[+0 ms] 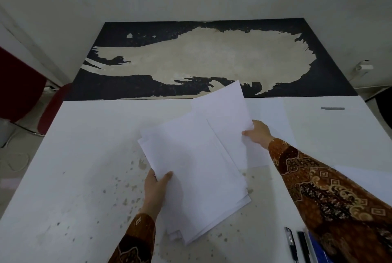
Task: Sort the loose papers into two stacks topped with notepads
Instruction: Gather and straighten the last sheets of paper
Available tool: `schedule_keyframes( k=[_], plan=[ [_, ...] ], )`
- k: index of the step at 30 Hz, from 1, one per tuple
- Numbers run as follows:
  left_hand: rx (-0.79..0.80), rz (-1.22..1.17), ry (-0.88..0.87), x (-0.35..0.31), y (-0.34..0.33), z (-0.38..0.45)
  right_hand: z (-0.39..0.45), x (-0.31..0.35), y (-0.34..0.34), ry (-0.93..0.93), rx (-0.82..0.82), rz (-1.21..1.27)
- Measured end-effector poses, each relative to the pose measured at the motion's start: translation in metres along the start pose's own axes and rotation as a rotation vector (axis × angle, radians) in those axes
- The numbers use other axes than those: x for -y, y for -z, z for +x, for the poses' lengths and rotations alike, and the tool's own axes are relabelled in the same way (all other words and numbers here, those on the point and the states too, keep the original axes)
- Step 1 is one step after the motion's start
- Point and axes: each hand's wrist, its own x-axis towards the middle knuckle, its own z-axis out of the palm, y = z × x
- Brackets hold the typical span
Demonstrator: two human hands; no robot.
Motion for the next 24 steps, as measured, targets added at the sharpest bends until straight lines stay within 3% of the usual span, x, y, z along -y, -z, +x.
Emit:
schedule_keyframes(
  k=[5, 13, 21, 24],
  plan=[
    [-0.033, 0.084, -0.069, -0.014, -0.001, 0.01, 0.009, 0.008, 0.031, 0.047, 0.223, -0.287],
    [-0.049, 0.113, -0.141, -0.035, 0.017, 0.037, 0.051, 0.028, 0.09, 0.16, 0.304, -0.752],
    [-0.059, 0.12, -0.095, -0.03, 0.018, 0.061, 0.085, 0.054, 0.051, 0.394, 0.254, -0.726],
    [-0.07, 0.132, -0.08, -0.027, 0.016, 0.066, 0.094, 0.052, 0.039, 0.385, 0.286, -0.736]
  ],
)
